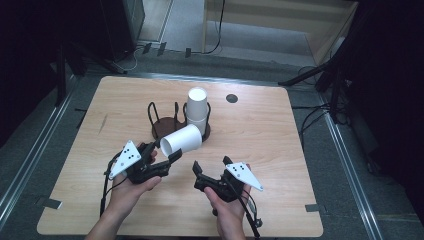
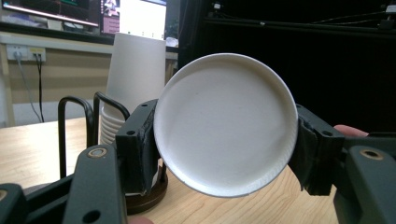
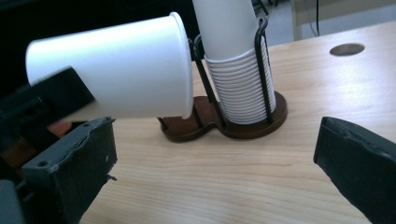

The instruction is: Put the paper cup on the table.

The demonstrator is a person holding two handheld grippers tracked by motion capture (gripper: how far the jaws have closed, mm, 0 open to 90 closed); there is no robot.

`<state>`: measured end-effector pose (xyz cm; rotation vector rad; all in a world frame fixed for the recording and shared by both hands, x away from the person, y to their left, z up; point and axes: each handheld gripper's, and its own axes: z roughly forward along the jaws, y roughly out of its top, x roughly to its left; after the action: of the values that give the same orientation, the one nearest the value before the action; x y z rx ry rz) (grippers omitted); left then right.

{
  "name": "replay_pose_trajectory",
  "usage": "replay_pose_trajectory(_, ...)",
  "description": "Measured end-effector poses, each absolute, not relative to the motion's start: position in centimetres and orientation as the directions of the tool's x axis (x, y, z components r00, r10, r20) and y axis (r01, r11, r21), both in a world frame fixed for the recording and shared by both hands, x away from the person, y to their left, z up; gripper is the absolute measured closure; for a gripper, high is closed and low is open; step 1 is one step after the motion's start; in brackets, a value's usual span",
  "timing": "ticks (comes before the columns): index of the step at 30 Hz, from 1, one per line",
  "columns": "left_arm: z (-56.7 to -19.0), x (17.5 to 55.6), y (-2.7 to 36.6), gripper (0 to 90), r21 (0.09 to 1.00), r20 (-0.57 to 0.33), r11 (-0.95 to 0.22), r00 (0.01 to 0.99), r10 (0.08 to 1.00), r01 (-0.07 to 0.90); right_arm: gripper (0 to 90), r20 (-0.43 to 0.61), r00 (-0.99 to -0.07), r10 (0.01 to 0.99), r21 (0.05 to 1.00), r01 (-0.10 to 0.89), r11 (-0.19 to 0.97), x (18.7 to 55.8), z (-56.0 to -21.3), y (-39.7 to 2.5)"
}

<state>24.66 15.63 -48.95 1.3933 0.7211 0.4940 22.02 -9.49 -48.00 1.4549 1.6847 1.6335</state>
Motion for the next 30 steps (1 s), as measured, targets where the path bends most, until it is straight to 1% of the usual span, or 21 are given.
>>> replay_pose_trajectory(4,-48.8,24.6,15.4,34.6,0.986,-0.163,0.139,0.696,0.699,0.091,0.0,0.501,-0.357,0.788,0.833,0.445,-0.328,22.3,-47.6,-9.5)
replay_pose_trajectory(10,-48.8,24.5,15.3,34.6,0.985,-0.167,0.149,0.692,0.702,0.087,0.0,0.637,-0.317,0.702,0.747,0.476,-0.463,22.4,-47.0,-9.0)
replay_pose_trajectory(17,-48.8,24.2,14.7,34.6,0.987,-0.151,0.146,0.697,0.701,0.066,0.0,0.797,-0.213,0.565,0.577,0.543,-0.609,22.9,-47.0,-8.4)
replay_pose_trajectory(23,-49.0,24.1,14.3,34.5,0.991,-0.124,0.123,0.696,0.707,0.053,0.0,0.879,-0.169,0.446,0.455,0.578,-0.677,23.3,-47.0,-8.0)
replay_pose_trajectory(27,-49.1,24.1,14.0,34.5,0.992,-0.119,0.118,0.697,0.707,0.049,0.0,0.925,-0.086,0.369,0.344,0.602,-0.721,23.8,-47.3,-7.7)
replay_pose_trajectory(30,-49.2,24.0,13.7,34.5,0.994,-0.106,0.104,0.7,0.707,0.046,0.0,0.955,-0.05,0.291,0.258,0.62,-0.741,24.1,-47.5,-7.4)
